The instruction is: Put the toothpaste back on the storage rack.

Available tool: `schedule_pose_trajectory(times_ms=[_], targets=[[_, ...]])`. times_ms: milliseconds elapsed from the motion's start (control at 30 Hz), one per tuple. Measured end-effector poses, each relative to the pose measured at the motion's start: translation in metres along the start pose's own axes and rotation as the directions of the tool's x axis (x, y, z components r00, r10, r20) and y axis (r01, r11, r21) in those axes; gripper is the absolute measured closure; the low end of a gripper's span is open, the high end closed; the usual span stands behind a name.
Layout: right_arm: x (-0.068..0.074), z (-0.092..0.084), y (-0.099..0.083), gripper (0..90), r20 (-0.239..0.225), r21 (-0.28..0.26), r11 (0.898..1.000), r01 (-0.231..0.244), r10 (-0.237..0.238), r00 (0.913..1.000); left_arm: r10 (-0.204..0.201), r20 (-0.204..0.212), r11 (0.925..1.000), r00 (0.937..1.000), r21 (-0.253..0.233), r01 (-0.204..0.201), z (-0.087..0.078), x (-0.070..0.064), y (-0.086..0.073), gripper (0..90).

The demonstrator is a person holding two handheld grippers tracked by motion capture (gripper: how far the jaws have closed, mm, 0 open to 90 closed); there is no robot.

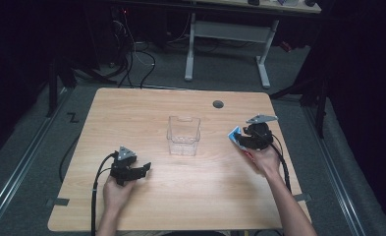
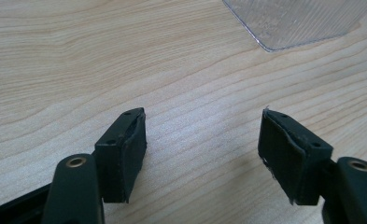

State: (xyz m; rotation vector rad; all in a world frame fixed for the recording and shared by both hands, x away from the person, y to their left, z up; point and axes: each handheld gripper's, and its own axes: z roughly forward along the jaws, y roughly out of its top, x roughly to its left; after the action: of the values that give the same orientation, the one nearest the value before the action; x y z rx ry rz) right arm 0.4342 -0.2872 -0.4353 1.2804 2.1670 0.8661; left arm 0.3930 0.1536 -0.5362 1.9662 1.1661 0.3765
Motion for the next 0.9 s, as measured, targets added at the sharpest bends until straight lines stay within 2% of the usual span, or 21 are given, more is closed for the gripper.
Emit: schedule_pose_trajectory(times_ms=[267,633,900], targets=[[-0.001,0.006,0.009,52.8,0.019,0.04,0.999,0.026,-0.026,0.9995,0.001,0.0,1.0,1.0,0.001,-0.001,0.0,0.0,0.0,32.9],[-0.008,0.02,0.012,50.1,0.041,0.107,0.994,0.019,-0.024,0.9989,0.002,-0.001,1.0,1.0,0.0,-0.002,0.0,0.0,0.0,32.9],[-0.013,0.037,0.008,50.1,0.048,0.187,0.982,0.008,-0.017,0.9987,0.002,-0.002,1.0,1.0,0.0,-0.002,0.0,0.0,0.0,32.9]])
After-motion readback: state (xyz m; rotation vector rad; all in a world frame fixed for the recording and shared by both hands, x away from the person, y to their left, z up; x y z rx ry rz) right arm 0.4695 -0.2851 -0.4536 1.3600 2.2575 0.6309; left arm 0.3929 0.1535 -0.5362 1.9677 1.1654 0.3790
